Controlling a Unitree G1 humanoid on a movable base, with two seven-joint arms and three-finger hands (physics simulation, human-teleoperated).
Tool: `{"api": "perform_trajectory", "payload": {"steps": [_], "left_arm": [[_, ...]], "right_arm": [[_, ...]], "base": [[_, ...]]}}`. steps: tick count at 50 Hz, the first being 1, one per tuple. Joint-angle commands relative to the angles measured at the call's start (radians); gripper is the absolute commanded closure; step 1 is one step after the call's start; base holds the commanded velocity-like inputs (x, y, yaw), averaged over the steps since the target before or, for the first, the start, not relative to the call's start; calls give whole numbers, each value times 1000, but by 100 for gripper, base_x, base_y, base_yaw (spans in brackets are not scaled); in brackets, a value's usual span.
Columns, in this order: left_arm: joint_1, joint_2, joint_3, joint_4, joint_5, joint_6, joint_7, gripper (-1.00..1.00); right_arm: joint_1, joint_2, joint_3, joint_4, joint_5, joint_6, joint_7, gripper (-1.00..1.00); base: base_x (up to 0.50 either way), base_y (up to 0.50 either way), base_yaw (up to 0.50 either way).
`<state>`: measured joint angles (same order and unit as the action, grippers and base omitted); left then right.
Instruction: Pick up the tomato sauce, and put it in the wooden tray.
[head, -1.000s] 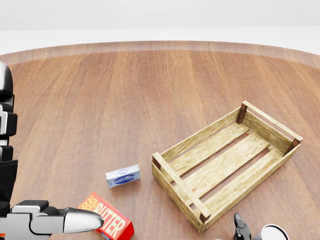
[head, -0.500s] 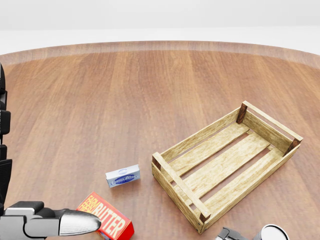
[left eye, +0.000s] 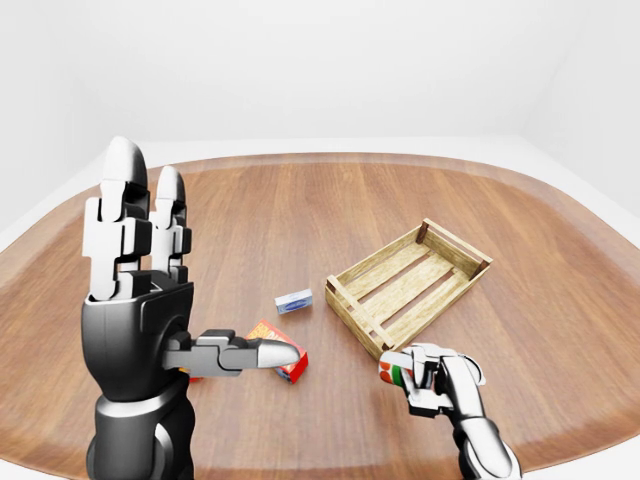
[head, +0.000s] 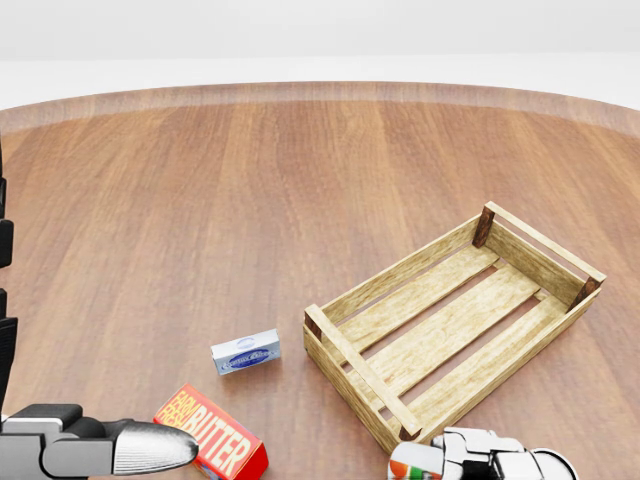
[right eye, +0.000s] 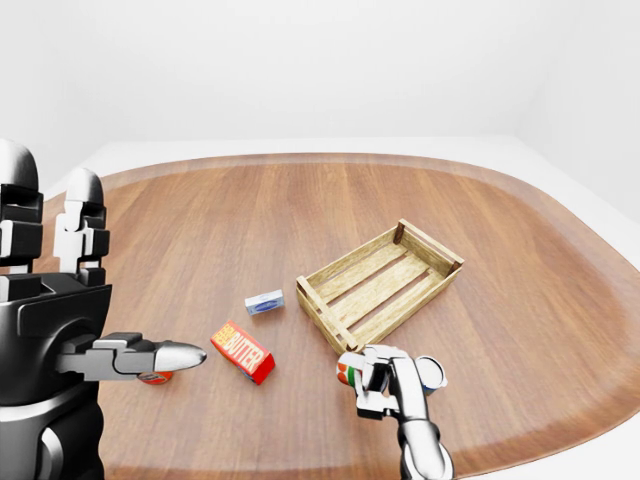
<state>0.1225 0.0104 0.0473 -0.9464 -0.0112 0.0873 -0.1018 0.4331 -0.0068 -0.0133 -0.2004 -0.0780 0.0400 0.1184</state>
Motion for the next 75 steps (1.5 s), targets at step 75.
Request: {"api": "perform_trajectory", "payload": {"steps": [75], "left_arm": [[-41, 5, 62, -27, -41, 0, -4, -100]], "right_arm": [[-1237, -303, -13, 601, -756, 47, 577, 100]], "base": [[0, 0, 0]]}}
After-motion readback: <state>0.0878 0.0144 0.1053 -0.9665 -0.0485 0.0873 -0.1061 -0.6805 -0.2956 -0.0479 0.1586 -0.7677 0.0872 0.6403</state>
